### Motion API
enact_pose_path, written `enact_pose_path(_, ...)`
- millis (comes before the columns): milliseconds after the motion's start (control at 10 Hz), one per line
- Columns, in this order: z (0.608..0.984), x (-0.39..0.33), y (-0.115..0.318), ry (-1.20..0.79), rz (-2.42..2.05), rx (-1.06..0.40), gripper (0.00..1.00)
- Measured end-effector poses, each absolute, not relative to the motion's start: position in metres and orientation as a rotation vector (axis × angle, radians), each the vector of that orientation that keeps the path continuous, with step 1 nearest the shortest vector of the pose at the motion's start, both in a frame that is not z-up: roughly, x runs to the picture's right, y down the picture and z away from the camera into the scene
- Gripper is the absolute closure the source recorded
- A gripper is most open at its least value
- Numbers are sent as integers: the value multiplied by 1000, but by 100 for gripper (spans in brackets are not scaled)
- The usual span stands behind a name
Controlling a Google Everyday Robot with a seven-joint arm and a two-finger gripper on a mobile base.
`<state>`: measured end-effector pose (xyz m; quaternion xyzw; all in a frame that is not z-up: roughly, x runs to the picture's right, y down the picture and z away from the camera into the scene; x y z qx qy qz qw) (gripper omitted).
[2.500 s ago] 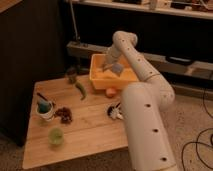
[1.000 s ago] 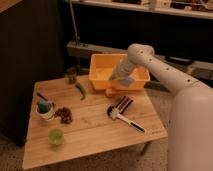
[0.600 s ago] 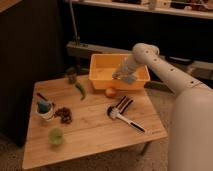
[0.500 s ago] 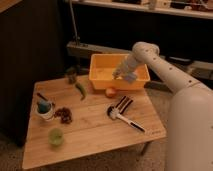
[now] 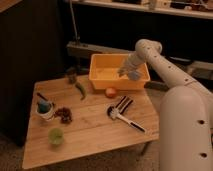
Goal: Wipe tray with towel
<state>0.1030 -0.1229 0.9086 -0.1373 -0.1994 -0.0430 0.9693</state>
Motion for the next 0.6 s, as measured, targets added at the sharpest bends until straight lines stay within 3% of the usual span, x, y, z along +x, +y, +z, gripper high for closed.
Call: enact_pose_path(600,951,-9,-162,-438,-224,-299,100)
